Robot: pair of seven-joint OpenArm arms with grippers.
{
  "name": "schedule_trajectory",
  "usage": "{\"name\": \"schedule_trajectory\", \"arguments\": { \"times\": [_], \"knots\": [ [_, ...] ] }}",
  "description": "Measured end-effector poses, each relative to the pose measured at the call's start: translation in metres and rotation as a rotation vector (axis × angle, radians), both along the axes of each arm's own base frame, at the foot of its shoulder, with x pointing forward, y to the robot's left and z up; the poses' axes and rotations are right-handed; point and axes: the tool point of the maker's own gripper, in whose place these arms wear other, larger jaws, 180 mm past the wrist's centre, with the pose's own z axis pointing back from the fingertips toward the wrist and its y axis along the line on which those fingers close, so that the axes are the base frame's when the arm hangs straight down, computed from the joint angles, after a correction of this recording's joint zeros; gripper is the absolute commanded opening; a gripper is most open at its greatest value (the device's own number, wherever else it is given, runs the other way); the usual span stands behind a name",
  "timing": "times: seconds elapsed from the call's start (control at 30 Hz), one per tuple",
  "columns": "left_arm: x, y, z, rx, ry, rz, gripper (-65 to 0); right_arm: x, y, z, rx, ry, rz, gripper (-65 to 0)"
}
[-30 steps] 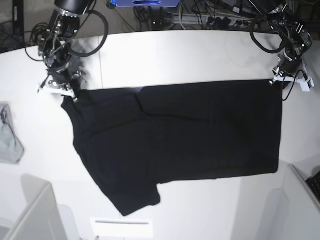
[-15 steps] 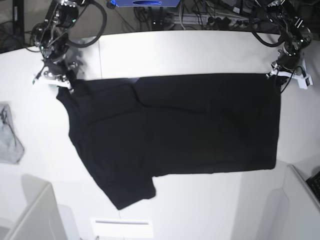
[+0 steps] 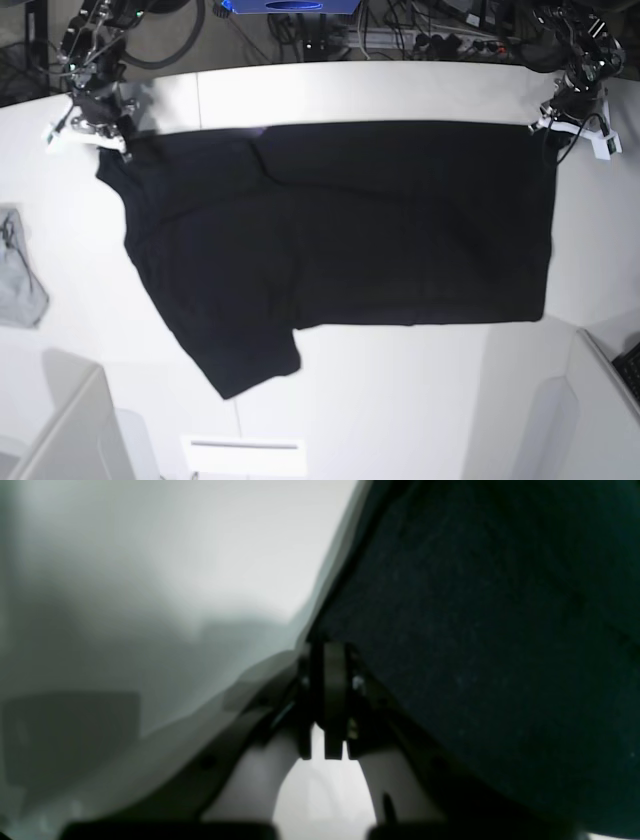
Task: Fold the T-shirt properly
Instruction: 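Pull the held edge back toward the robot, flattening the shirt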
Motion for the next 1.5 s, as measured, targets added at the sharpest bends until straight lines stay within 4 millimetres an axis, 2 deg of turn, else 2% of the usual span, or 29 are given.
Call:
{"name": "schedule_trajectory", "arguments": {
  "times": [0.1,0.4,0.63,0.93,1.17,1.5],
  "knots": [
    [-0.006,-0.001,0.000,0.005,0.011,-0.006,-65.0,-0.009,0.001,0.002,-0.006,0.013,0.008,-65.0],
    [-0.018,-0.002,0.026,0.084,0.006,-0.056,-65.0,-0.031,0.007,0.005,-0.004,0.053,0.034,-65.0],
    [-0.037,-0.001,0.020,0.085,0.052,-0.056,-65.0,-0.049,0.006,0.003,-0.013,0.090,0.038,-65.0],
    [-0.049,-0.001,0.016,0.085,0.082,-0.056,-65.0,-0.069,0.006,-0.003,-0.013,0.137,0.037,-65.0],
    [-0.061,-0.001,0.014,0.087,0.114,-0.060,-65.0,-0.072,0.006,-0.004,-0.014,0.143,0.037,-65.0],
    [-0.066,0.000,0.013,0.090,0.126,-0.062,-65.0,-0.074,0.006,-0.004,-0.012,0.150,0.038,-65.0]
  ]
}}
